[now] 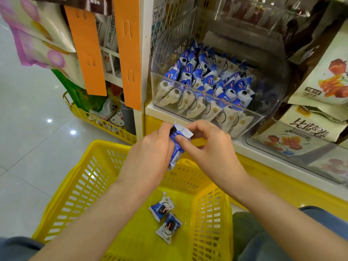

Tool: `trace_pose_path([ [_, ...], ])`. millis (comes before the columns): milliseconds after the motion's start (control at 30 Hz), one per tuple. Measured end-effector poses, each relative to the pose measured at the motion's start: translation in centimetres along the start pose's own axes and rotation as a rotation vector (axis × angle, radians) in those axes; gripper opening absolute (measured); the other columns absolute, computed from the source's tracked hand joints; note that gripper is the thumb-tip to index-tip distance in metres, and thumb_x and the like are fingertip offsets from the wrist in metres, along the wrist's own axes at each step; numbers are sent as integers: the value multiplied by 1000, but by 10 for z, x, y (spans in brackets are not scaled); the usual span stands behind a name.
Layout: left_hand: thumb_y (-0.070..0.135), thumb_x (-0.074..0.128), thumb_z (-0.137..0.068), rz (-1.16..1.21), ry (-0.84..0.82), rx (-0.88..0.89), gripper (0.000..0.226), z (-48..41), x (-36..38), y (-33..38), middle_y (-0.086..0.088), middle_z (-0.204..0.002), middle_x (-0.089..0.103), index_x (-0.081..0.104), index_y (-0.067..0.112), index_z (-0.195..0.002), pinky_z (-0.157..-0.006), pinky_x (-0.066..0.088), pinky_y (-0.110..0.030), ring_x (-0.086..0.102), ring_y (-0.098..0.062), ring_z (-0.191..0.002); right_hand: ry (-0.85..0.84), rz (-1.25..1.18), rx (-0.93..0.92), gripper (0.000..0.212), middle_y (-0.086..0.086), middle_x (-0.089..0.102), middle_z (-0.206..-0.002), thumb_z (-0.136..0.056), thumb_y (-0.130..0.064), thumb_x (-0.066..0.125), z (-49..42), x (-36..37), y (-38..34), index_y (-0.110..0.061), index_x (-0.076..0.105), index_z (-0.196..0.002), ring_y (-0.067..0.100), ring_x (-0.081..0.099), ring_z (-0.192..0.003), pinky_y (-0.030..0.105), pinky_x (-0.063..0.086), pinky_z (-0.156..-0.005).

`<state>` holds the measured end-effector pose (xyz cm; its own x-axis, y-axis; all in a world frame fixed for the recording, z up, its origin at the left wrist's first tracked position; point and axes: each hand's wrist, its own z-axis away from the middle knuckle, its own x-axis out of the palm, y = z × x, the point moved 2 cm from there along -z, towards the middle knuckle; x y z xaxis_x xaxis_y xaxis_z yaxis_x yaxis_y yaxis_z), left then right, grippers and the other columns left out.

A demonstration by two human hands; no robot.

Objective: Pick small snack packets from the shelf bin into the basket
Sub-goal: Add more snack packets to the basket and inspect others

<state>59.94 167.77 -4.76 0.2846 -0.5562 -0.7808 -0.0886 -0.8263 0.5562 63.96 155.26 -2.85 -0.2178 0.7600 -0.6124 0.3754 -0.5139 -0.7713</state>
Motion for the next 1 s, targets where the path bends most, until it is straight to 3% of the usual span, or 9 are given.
trace_pose_path([
  [67,27,38,-94,54,40,-2,31,-1,-3,0,-6,-86,65,53,15,-117,-57,48,-34,61,-23,-74,-93,-180,118,13,-16,63,-94,-83,-31,63,-1,5,0,-35,54,-92,0,63,-88,21,54,-75],
  [167,22,40,-97,166,124,-62,25,-3,-3,-2,11,-71,56,59,16,-112,-57,43,-16,53,-5,-59,-213,-395,272,32,-4,63,-111,-83,-28,65,0,12,-1,-24,51,-111,15,69,-86,43,58,-76],
  [233,19,41,-97,190,155,-95,24,-6,-3,-4,18,-67,49,60,15,-111,-58,41,-10,51,0,-57,-215,-417,263,38,-2,64,-111,-83,-23,65,-1,11,-2,-19,52,-118,15,69,-85,38,59,-74],
  [300,18,40,-98,212,143,-105,24,-7,-1,-3,11,-70,55,60,15,-111,-59,44,-16,56,-4,-59,-203,-425,253,38,0,66,-108,-85,-19,64,-3,7,-1,-16,54,-122,12,69,-84,31,59,-72],
  [500,19,43,-97,372,130,-122,24,-10,-2,0,9,-80,64,61,18,-113,-59,50,-21,63,-7,-67,-171,-419,193,22,-7,69,-95,-89,-12,58,-7,-1,-1,-23,60,-108,1,65,-84,21,55,-74],
  [667,16,49,-92,468,-19,-136,42,-6,8,5,19,-97,60,48,28,-133,-65,44,-5,58,7,-81,-130,-502,280,21,-5,71,-89,-91,-10,55,-7,-6,4,-28,61,-100,-1,65,-70,14,51,-55],
  [833,5,42,-94,502,-40,-144,42,-9,6,5,10,-87,64,51,24,-130,-55,43,-9,58,1,-69,-160,-487,249,32,-5,68,-99,-86,-17,60,-6,-8,4,-17,57,-118,-4,64,-74,11,49,-58],
  [933,6,37,-96,908,-82,-378,33,-15,2,5,9,-81,69,62,21,-110,-65,52,-17,65,-3,-75,-216,-397,154,56,-15,62,-114,-76,-37,58,-8,-13,0,-23,51,-129,-3,61,-97,13,50,-76],
  [1000,21,38,-97,1221,-134,-532,26,-18,2,6,-2,-88,71,64,21,-100,-67,56,-23,67,-7,-76,-222,-373,129,60,-21,59,-114,-77,-34,62,-8,-13,-3,-23,47,-134,-8,58,-100,9,48,-76],
])
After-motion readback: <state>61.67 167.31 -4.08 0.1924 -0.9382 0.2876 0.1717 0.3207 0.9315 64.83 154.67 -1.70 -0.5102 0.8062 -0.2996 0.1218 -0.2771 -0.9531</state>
